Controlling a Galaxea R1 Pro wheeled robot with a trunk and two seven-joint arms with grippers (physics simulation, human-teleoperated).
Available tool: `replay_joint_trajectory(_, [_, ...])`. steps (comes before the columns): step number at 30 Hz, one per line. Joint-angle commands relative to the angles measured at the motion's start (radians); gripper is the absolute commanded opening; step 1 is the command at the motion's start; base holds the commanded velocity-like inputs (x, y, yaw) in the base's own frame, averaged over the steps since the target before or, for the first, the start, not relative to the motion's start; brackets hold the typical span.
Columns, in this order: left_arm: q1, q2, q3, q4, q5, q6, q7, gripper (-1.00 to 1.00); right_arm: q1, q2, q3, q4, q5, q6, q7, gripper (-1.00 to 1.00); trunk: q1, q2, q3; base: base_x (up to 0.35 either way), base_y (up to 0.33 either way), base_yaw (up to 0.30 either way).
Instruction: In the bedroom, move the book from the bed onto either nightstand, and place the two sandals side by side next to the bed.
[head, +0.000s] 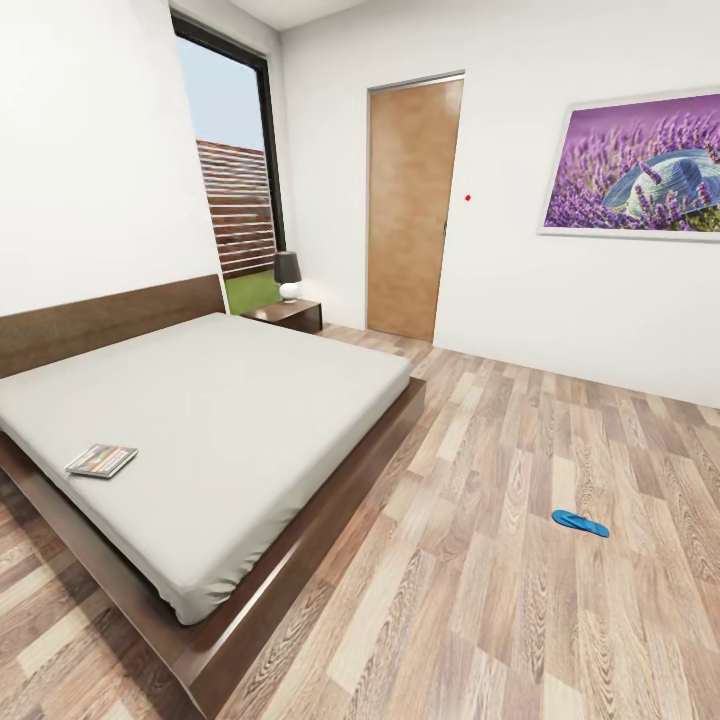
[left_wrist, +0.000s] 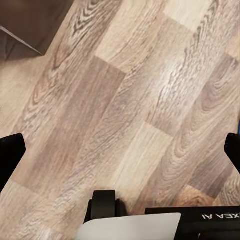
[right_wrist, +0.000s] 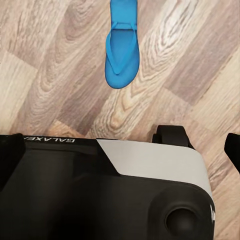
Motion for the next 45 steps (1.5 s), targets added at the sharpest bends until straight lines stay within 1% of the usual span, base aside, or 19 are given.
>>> replay_joint_trajectory(1, [0.0,0.0,0.0,-0.001,-0.001,-0.001,0.0,1.0,0.0,0.0,0.001,-0.002,0.001,-0.001,-0.001,1.0,0.0,0.0,-0.001,0.0,0.0,0.0])
replay_joint_trajectory(9, [0.0,0.001,-0.001,-0.001,0.0,-0.005,-0.004,1.0,0.0,0.001,0.003,0.0,0.0,-0.031,0.0,1.0,0.0,0.0,-0.001,0.0,0.0,0.0])
replay_joint_trajectory(29, [-0.001,0.001,-0.003,-0.001,0.0,-0.006,-0.006,1.0,0.0,0.0,-0.001,-0.002,-0.009,-0.033,0.001,1.0,0.0,0.0,-0.001,0.0,0.0,0.0])
replay_joint_trajectory(44, [-0.001,0.001,-0.004,-0.001,0.0,-0.006,-0.006,1.0,0.0,0.002,0.002,-0.003,-0.006,-0.038,0.007,1.0,0.0,0.0,-0.001,0.0,0.0,0.0])
replay_joint_trajectory(45, [-0.001,0.001,-0.003,-0.001,0.0,-0.006,-0.006,1.0,0.0,0.002,0.002,-0.003,-0.006,-0.038,0.008,1.0,0.004,-0.007,-0.004,0.0,0.0,0.0])
